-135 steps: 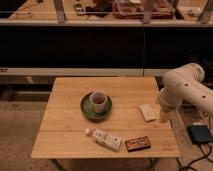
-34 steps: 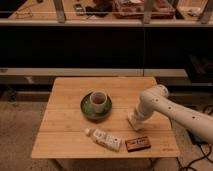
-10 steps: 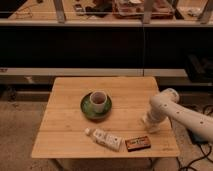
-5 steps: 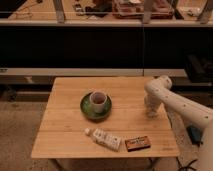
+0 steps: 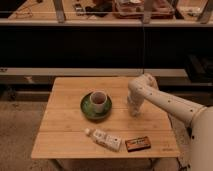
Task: Wipe the white sponge on the table
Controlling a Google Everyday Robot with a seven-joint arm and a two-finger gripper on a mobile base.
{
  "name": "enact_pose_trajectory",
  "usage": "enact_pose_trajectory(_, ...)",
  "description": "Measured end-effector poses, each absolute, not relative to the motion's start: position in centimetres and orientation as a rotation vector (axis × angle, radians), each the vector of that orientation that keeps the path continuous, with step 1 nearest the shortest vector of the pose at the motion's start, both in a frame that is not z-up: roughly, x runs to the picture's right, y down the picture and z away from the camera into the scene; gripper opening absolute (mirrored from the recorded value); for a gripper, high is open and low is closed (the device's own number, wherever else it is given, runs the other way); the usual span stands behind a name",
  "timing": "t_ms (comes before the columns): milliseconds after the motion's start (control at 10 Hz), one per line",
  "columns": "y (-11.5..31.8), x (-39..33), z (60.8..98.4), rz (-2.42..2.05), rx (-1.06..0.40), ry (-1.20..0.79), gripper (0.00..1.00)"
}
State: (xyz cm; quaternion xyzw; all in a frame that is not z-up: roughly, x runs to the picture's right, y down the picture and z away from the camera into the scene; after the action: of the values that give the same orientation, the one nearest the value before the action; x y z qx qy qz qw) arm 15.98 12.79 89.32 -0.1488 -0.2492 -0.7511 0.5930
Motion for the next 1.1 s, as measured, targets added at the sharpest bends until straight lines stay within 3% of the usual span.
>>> enact_pose_trajectory(300, 17.0, 16.9, 84.5, -1.796, -0.323, -0.625, 0.00)
enact_pose_trajectory(600, 20.5, 24.3, 82.6, -1.767, -0.413, -0.560, 0.00)
enact_pose_trajectory(900, 19.0, 30.6, 84.3, -1.712, -0.499, -0.412, 0.00)
enact_pose_trajectory(1100, 15.9, 31.9, 87.4, -1.668, -0.524, -0.308, 0.00)
